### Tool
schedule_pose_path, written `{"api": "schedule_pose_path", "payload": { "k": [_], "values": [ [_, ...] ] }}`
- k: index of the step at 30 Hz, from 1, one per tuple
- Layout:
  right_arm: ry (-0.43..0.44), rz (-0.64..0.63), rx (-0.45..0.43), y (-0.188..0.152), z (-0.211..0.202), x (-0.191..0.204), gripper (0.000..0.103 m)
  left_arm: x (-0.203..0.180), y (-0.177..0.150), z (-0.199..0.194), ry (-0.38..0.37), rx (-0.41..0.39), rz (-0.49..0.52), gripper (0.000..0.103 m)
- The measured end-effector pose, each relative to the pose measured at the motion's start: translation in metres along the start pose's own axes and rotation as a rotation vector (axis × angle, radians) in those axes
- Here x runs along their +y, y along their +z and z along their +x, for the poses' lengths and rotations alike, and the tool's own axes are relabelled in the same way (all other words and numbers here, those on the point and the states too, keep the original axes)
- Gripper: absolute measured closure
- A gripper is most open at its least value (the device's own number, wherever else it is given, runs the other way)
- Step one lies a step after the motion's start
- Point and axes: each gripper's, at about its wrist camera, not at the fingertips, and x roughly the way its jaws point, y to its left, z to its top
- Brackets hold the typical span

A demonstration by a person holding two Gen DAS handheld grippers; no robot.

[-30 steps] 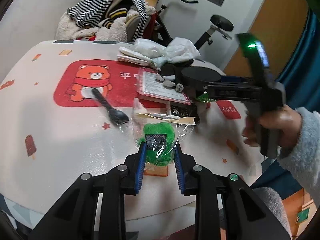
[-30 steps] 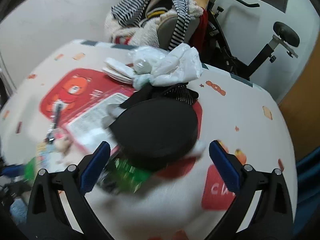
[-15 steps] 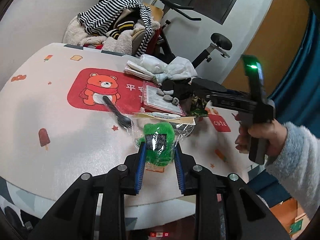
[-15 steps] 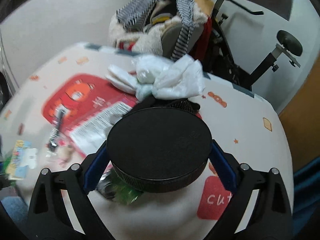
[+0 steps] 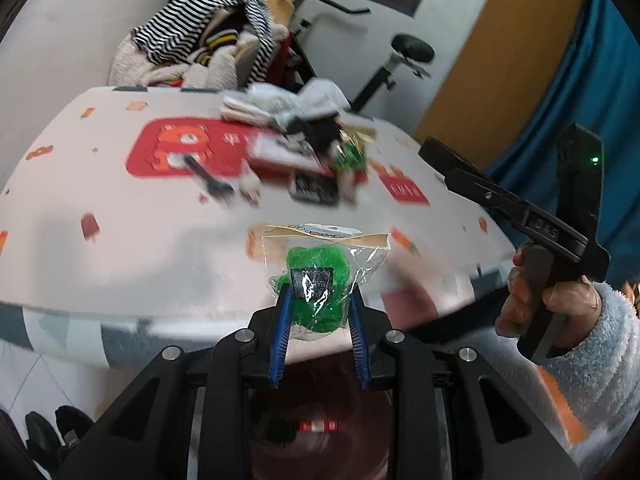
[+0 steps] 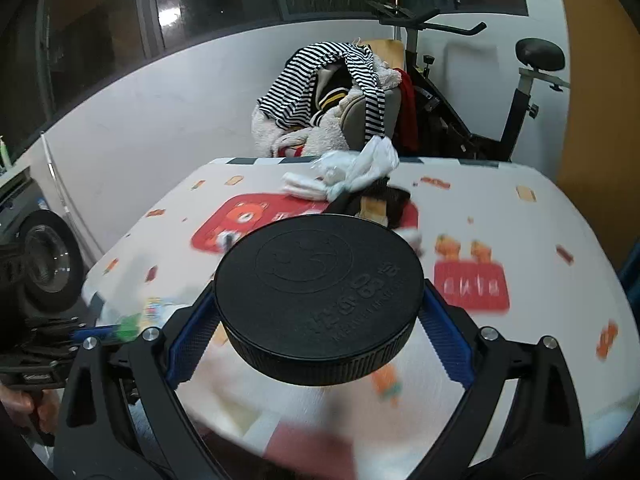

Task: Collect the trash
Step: 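Carry packet and black lid over the bin and release the packet from the left tool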

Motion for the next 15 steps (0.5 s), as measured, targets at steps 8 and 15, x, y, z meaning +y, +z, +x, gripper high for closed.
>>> {"api": "schedule_pose_path", "payload": {
  "k": [8,15],
  "values": [
    [0.016,0.037,0.008,-0.063,-0.040,0.014,0.010,-0.033,-0.065,0.006,0.021,0.129,0.091,0.076],
    [0.015,0.070,0.053,-0.100,-0.045,0.016,0.010,-0.039,-0.101,0.033,0.035,0.225,0.109,0.076]
  ]
}}
